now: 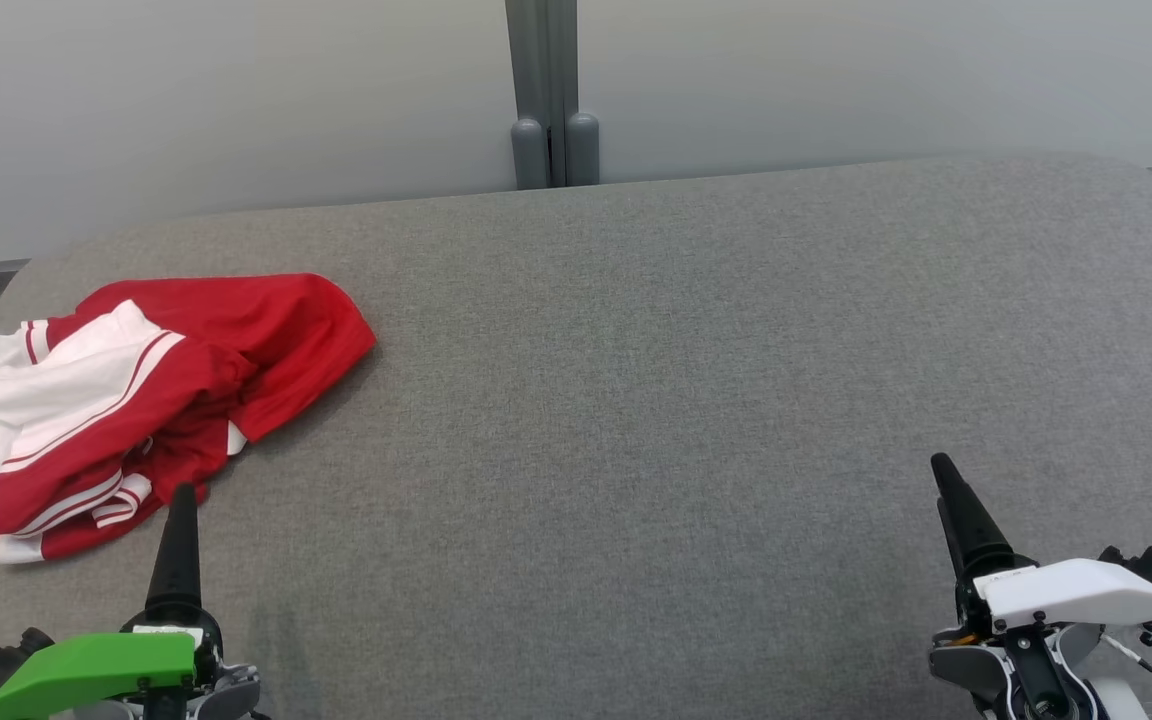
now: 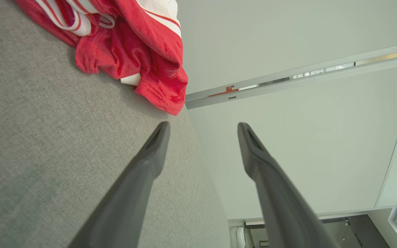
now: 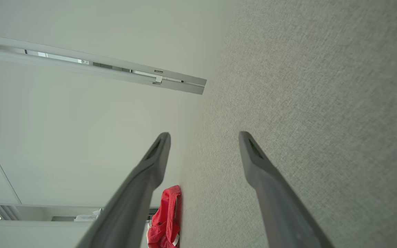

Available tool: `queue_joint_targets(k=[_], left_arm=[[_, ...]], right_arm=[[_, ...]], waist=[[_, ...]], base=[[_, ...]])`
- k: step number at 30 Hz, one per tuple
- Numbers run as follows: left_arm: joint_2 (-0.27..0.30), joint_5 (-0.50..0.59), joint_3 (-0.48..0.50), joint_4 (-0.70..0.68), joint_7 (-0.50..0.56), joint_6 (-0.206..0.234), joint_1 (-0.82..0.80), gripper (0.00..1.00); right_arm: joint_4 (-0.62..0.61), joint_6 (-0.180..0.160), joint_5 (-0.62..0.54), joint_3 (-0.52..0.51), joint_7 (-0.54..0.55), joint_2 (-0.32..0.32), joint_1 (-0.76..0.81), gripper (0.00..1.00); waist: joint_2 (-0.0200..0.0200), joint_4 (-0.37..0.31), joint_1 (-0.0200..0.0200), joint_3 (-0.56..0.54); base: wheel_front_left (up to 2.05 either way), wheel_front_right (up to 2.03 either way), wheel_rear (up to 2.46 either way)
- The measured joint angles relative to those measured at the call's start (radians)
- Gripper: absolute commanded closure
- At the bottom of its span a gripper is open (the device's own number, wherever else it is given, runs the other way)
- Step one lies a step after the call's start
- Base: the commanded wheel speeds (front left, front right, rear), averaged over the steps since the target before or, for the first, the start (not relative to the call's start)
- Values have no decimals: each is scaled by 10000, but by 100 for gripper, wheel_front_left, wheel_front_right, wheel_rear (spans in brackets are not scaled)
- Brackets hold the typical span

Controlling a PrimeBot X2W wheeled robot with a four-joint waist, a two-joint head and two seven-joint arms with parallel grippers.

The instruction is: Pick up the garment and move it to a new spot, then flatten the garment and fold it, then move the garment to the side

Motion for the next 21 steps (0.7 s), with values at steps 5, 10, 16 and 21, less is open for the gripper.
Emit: queue_joint_targets(k=[5,10,16,21], left_arm=[[2,1281,-52,-407,-211,46,115,0],[4,2539,-343,-901,-389,240,227,0],[6,3881,-763,-1129,-633,539,394,0],[10,4753,-997,-1285,-811,677,494,0]], right_arm=[[-414,2,-1214,180,-230,0,5,0],[-727,2,-2104,351,-420,-2,17,0],[-815,2,-3018,642,-660,-8,58,0],[-886,2,-3758,874,-834,-10,101,0]], waist=[[0,4,0,7],[0,-1,0,17],[0,-13,0,20],[0,-20,0,25]], base=[[0,0,0],[0,0,0],[0,0,0],[0,0,0]])
